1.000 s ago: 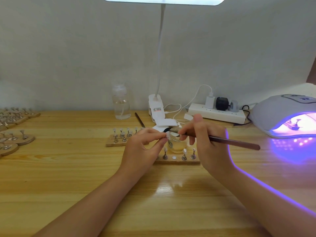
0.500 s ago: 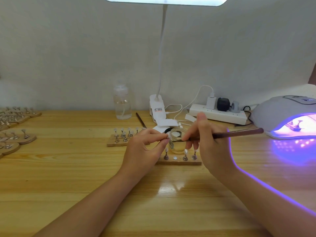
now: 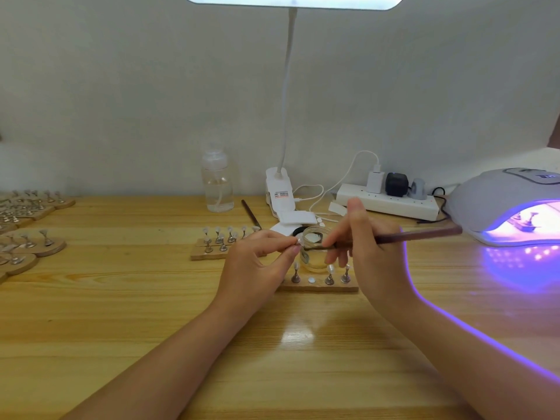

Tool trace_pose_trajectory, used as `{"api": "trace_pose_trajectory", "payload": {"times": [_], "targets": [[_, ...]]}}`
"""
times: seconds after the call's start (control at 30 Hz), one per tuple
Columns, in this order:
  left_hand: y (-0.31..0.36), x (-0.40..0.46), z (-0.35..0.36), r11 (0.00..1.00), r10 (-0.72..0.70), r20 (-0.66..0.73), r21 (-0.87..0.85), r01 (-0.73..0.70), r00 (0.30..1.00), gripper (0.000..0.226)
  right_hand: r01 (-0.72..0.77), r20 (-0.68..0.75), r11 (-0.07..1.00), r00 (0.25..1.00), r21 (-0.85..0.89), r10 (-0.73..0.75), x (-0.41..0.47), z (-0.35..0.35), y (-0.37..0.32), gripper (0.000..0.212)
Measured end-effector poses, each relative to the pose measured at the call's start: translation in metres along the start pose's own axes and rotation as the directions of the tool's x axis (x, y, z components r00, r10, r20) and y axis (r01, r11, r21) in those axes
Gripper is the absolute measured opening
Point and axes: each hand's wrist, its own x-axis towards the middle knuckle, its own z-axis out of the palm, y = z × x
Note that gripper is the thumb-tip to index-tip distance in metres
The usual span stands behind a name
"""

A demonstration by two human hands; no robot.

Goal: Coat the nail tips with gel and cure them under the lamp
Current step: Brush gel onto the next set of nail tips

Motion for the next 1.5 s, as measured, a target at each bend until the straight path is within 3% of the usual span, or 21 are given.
{"api": "trace_pose_trajectory", "payload": {"times": [0.17, 0.37, 0.5, 0.63, 0.8, 0.97, 1.17, 1.4, 1.5], "targets": [[0.0005, 0.0000, -0.0001, 1.000, -0.002, 0.000, -0.007, 0.002, 1.000, 0.018, 0.023, -0.008, 1.000, 1.000, -0.003, -0.023, 0.0008, 0.0013, 0.0004, 0.048], [0.0009, -0.0005, 0.0001, 1.000, -0.005, -0.002, -0.016, 0.005, 1.000, 0.022, 0.011, -0.042, 0.999, 0.999, 0.034, -0.009, 0.0016, -0.0001, -0.0012, 0.054], [0.0007, -0.0005, 0.0001, 1.000, 0.001, 0.000, -0.010, -0.001, 1.000, 0.021, -0.019, 0.023, 1.000, 1.000, 0.009, 0.019, 0.0002, 0.0017, -0.0014, 0.053], [-0.0010, -0.0004, 0.0002, 1.000, 0.001, -0.003, 0.006, -0.001, 1.000, 0.017, 0.007, -0.034, 0.999, 0.999, 0.045, -0.006, 0.0009, 0.0005, -0.0018, 0.055], [-0.0009, 0.0004, -0.0001, 1.000, 0.012, -0.020, 0.009, -0.012, 1.000, 0.022, 0.006, 0.021, 1.000, 1.000, 0.013, -0.006, -0.0012, 0.0011, -0.0011, 0.055], [-0.0011, 0.0005, -0.0014, 1.000, 0.018, -0.057, -0.022, -0.019, 0.998, 0.028, 0.026, -0.078, 0.998, 0.997, 0.057, -0.022, 0.0001, -0.0012, -0.0017, 0.054], [-0.0034, 0.0013, -0.0021, 0.999, 0.033, -0.092, -0.032, -0.036, 0.995, 0.014, 0.032, -0.048, 0.999, 0.998, 0.030, -0.031, -0.0017, 0.0006, -0.0002, 0.041], [-0.0029, 0.0016, -0.0017, 0.999, 0.025, -0.112, -0.030, -0.029, 0.993, 0.024, 0.201, 0.024, 0.974, 0.980, -0.108, -0.200, -0.0052, 0.0051, 0.0043, 0.030], [-0.0022, 0.0016, -0.0018, 0.999, 0.035, -0.105, -0.009, -0.036, 0.994, 0.028, 0.208, 0.055, 0.977, 0.977, -0.057, -0.205, -0.0080, 0.0060, 0.0058, 0.037]]}}
